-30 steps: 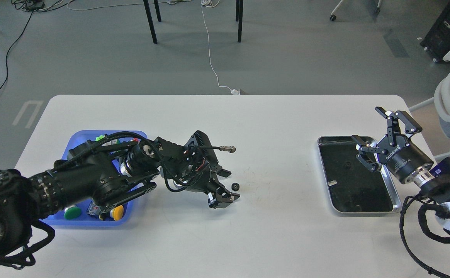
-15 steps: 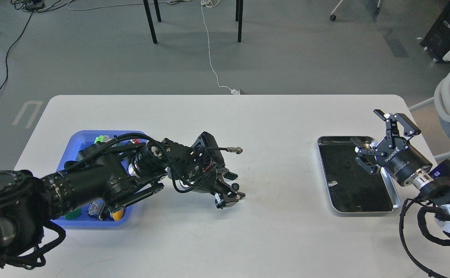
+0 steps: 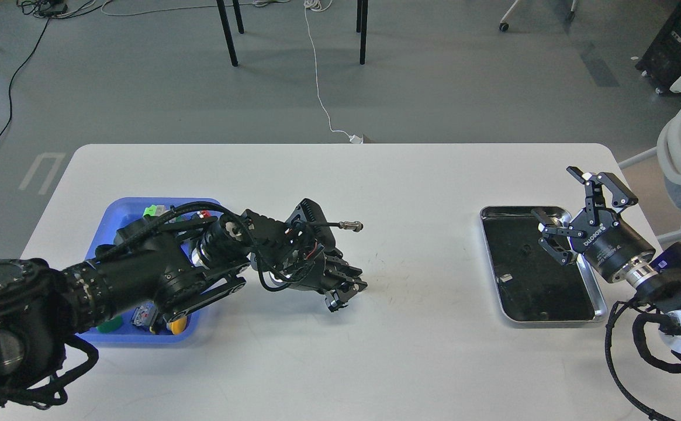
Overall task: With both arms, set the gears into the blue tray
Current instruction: 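Carry the black part with the left gripper into the blue tray and release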
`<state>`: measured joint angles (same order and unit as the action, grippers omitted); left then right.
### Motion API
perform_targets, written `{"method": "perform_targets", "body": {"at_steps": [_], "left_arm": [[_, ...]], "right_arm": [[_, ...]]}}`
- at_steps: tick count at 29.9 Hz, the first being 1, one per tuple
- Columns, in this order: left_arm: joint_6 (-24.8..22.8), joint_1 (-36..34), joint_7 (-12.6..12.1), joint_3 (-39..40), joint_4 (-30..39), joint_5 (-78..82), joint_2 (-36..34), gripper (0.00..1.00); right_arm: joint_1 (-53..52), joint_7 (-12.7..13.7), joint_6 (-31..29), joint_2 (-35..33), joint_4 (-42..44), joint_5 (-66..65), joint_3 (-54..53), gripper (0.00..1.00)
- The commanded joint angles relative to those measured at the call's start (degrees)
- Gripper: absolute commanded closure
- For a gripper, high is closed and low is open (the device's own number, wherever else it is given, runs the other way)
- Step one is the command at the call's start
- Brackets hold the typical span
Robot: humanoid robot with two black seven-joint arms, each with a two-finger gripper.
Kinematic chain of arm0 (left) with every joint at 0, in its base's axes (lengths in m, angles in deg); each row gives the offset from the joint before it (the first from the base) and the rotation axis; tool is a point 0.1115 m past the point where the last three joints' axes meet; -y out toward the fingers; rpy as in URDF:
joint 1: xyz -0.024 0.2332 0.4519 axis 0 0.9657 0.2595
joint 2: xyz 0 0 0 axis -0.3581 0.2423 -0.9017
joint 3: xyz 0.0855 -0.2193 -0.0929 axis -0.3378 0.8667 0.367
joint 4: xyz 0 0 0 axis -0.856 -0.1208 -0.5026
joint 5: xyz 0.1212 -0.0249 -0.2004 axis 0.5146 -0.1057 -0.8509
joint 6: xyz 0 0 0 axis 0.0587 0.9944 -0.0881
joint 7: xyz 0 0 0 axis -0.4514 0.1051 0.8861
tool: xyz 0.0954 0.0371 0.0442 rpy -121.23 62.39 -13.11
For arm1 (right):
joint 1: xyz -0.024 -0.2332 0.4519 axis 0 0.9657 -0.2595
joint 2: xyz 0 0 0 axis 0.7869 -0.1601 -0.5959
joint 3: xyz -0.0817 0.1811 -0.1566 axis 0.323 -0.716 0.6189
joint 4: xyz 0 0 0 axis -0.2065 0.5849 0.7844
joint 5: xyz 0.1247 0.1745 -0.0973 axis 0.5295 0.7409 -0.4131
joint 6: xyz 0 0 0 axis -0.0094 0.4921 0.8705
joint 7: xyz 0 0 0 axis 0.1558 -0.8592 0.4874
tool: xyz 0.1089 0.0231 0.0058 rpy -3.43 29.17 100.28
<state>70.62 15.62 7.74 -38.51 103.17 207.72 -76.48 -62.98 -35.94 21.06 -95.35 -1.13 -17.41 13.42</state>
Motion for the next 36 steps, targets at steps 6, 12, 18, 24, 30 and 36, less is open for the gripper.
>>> {"method": "perform_targets", "body": {"at_steps": [6, 12, 18, 24, 30, 36], "left_arm": [[-0.15, -2.92, -0.02, 0.97, 5.83, 0.03, -5.74, 0.89], [-0.41, -7.41, -0.02, 1.41, 16.47, -5.95, -20.05, 0.89], [0.03, -6.37, -0.02, 2.82, 18.51, -9.56, -36.5, 0.87], [0.29, -0.22, -0.02, 2.73, 17.11, -15.98, -45.04, 0.87], [3.19, 6.72, -0.02, 3.78, 14.39, -15.72, -45.84, 0.86], [3.46, 10.51, -0.02, 5.81, 8.31, -15.19, -43.73, 0.85]], "right_arm": [[0.0, 0.0, 0.0, 0.09, 0.0, 0.0, 0.18, 0.04], [-0.09, 0.0, 0.0, 0.26, 0.08, -0.09, 0.26, 0.04], [-0.09, 0.0, 0.0, 0.79, 0.08, -0.17, 0.26, 0.04], [-0.09, 0.0, 0.0, 0.88, 0.35, -0.18, 0.26, 0.04], [-0.09, 0.0, 0.0, 0.88, 0.17, -0.35, 0.44, 0.04], [-0.18, 0.0, 0.0, 0.88, 0.08, -0.61, 0.53, 0.03]]}}
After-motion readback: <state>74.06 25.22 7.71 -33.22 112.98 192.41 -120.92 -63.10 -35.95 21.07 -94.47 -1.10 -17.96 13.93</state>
